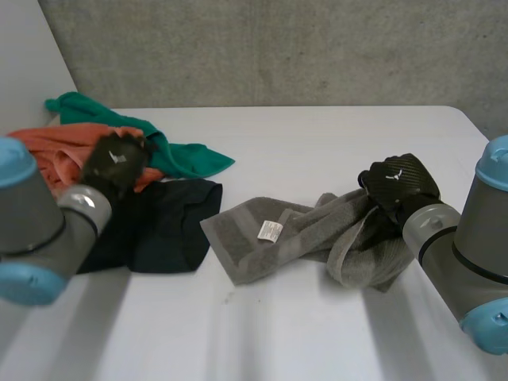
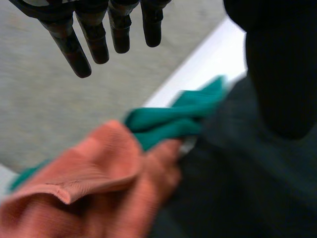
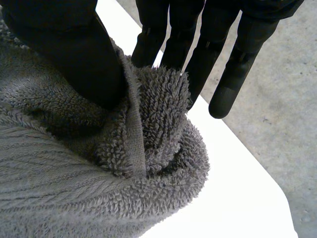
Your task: Fold the laundry.
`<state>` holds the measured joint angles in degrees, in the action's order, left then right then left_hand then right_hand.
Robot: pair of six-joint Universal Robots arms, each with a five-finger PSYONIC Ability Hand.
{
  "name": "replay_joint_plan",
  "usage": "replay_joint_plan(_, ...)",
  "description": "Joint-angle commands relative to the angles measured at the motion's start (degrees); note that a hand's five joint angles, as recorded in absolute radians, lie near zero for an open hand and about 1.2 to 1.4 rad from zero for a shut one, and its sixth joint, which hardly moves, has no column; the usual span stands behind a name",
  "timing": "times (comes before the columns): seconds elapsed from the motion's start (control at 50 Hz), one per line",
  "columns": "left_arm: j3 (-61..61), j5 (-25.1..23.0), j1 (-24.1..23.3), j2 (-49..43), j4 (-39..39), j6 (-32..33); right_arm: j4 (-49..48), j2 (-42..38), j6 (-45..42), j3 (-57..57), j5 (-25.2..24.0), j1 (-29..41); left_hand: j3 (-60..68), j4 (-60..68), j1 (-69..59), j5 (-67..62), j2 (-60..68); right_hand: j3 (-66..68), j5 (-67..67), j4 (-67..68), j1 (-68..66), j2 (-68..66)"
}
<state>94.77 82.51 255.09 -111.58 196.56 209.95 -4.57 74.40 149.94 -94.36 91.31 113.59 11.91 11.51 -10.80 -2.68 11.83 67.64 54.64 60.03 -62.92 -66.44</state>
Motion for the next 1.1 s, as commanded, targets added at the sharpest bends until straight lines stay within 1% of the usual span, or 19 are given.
replay_joint_plan(0.02,5.6,-0.1,-1.5,-0.6,0.1,1.0,-0.1,0.0,0.0,-0.6,-0.3,0.1,0.1,0.5,-1.3,0.6,0.2,12.4,15.4,20.0,-17.1,-13.6)
replay_joint_plan(0.2,-0.3,0.3,0.0,-10.3,0.2,1.3,-0.5,-0.2,0.0,-1.8,-0.6,0.1,4.9,5.3,-6.0,-4.1,4.9,12.4,15.4,20.0,-17.1,-13.6)
replay_joint_plan(0.26,-2.7,0.5,0.5,-12.5,0.7,1.3,-0.6,-0.4,0.0,-2.1,-1.5,0.1,23.0,23.4,-24.1,-22.2,23.0,12.4,15.4,20.0,-17.1,-13.6)
replay_joint_plan(0.28,-4.2,1.6,1.5,-13.6,1.1,1.3,-0.5,-0.5,0.0,-2.3,-1.6,0.1,62.0,62.4,-63.1,-61.2,62.1,12.4,15.4,20.0,-17.1,-13.6)
replay_joint_plan(0.3,-4.8,2.5,2.1,-13.7,1.4,1.3,-0.5,-0.5,0.0,-2.4,-1.6,0.1,68.0,68.4,-69.1,-67.3,68.1,12.4,15.4,20.0,-17.1,-13.6)
replay_joint_plan(0.32,-5.3,3.2,2.5,-13.7,1.6,1.3,-0.6,-0.6,0.0,-2.4,-1.6,0.1,68.1,68.5,-69.2,-67.3,68.2,12.4,15.4,20.0,-17.1,-13.6)
replay_joint_plan(0.4,-8.5,8.9,3.6,-14.0,6.2,1.3,-0.5,-0.6,0.0,-2.8,-1.6,0.1,68.1,68.5,-69.2,-67.3,68.2,12.4,15.4,20.0,-17.1,-13.6)
replay_joint_plan(0.52,-15.2,11.1,6.6,-19.1,11.7,3.6,-0.6,-0.6,0.0,-2.8,-1.7,0.0,68.1,68.5,-69.2,-67.3,68.2,12.4,15.4,20.0,-17.1,-13.6)
replay_joint_plan(0.6,-20.9,12.1,10.3,-20.9,12.4,10.6,-0.5,-0.5,0.0,-2.8,-1.7,0.1,68.1,68.5,-69.2,-67.3,68.2,12.4,15.4,20.0,-17.1,-13.6)
replay_joint_plan(0.68,-28.5,15.7,13.4,-25.9,13.1,18.8,-0.5,-0.1,0.0,-2.8,-1.9,0.1,68.1,68.5,-69.2,-67.3,68.2,12.4,15.4,20.0,-17.1,-13.6)
replay_joint_plan(0.76,-32.0,17.3,13.7,-29.1,13.1,22.3,-0.6,0.0,0.0,-2.5,-2.3,0.1,68.1,68.5,-69.2,-67.3,68.2,12.4,15.4,20.0,-17.1,-13.6)
replay_joint_plan(0.88,-29.8,17.5,12.4,-28.3,12.3,19.2,-0.3,0.0,-0.1,-2.1,-4.4,0.1,68.1,68.5,-69.2,-67.3,68.2,12.4,15.4,20.0,-17.1,-13.6)
replay_joint_plan(0.9,-28.4,17.3,11.1,-26.4,12.1,17.1,0.0,0.2,0.0,-2.0,-4.8,0.1,63.1,63.5,-64.2,-62.3,63.2,12.4,15.4,20.0,-17.1,-13.6)
replay_joint_plan(0.96,-25.3,17.0,8.7,-20.9,11.2,13.0,0.0,0.7,-0.2,-1.9,-5.4,0.1,11.1,11.5,-12.2,-10.3,11.2,12.4,15.4,20.0,-17.1,-13.6)
replay_joint_plan(0.98,-23.0,16.8,7.7,-17.1,10.2,10.5,0.1,1.2,-0.3,-1.9,-5.7,0.1,0.6,1.0,-1.7,0.2,0.7,7.6,10.6,15.2,-12.3,-8.8)
replay_joint_plan(1.04,-19.6,16.7,6.9,-11.4,7.8,7.1,0.1,1.6,-0.2,-1.9,-6.2,0.2,0.7,1.1,-1.8,0.1,0.7,-13.2,-10.2,-5.6,8.5,12.0)
replay_joint_plan(1.06,-18.8,16.7,6.7,-9.8,6.9,6.4,0.2,1.7,-0.3,-1.9,-6.6,0.3,0.5,0.9,-1.6,0.3,0.6,-38.5,-35.5,-30.9,33.7,37.3)
replay_joint_plan(1.08,-16.0,16.4,5.8,-4.7,3.6,4.0,0.6,2.2,-0.4,-1.8,-6.8,0.4,0.8,1.2,-1.9,-0.1,0.9,-57.6,-54.6,-50.0,52.9,56.4)
replay_joint_plan(1.1,-15.1,16.3,5.2,-3.3,2.4,3.3,1.0,2.7,-0.4,-1.9,-7.0,0.4,0.8,1.2,-1.9,-0.1,0.9,-57.6,-54.6,-50.0,52.9,56.4)
